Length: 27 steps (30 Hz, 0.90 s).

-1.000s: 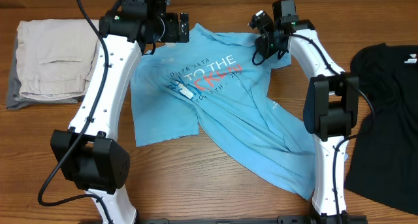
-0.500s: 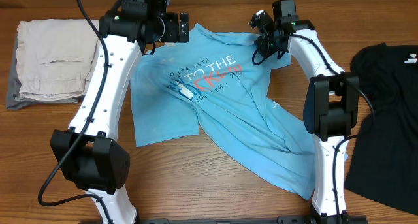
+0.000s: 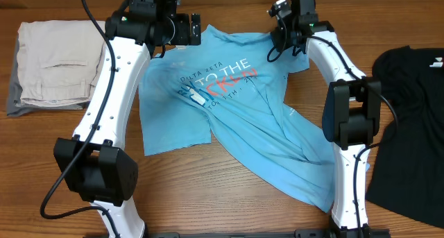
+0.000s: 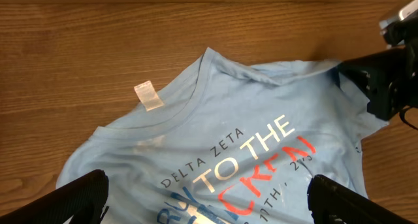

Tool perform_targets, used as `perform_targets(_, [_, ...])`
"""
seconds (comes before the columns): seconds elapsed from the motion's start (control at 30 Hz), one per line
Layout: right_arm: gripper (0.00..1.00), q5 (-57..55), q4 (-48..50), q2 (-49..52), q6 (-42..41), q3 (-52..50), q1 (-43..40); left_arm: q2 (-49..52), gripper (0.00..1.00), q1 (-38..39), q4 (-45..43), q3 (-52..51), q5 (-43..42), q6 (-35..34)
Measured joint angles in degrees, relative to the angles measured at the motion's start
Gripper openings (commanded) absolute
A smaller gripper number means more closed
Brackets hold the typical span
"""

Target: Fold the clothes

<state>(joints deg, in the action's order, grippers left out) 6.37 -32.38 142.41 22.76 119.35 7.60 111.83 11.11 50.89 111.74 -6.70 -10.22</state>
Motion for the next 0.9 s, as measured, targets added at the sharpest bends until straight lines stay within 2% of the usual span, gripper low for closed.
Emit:
perform_targets(0.43, [0.04,-1.27,12.31,4.81,-0.07,0.0,0.0,0.0,1.0,0.0,-0.02,0.0,0.02,-0.02])
perform_targets(0.47, [0.06,-1.49,13.22,5.49,-0.07,0.0,0.0,0.0,1.0,0.0,-0.02,0.0,0.02,-0.02])
perform_targets(0.53, [0.16,-2.03,14.47,6.27,-0.39,0.0,0.0,0.0,1.0,0.0,0.0,0.0,0.0,-0.02])
perform_targets(0.6, [0.18,-2.71,15.93,6.73,-0.24,0.0,0.0,0.0,1.0,0.0,-0.02,0.0,0.02,-0.02])
perform_targets(0.67, [0.33,-3.26,18.1,6.93,-0.74,0.0,0.0,0.0,1.0,0.0,-0.02,0.0,0.02,-0.02])
perform_targets(0.73, [0.42,-3.98,21.55,7.04,-1.7,0.0,0.0,0.0,1.0,0.0,0.0,0.0,0.0,-0.02])
perform_targets(0.9, [0.43,-4.79,27.19,7.04,-5.77,0.44,0.0,0.0,1.0,0.0,-0.02,0.0,0.02,-0.02])
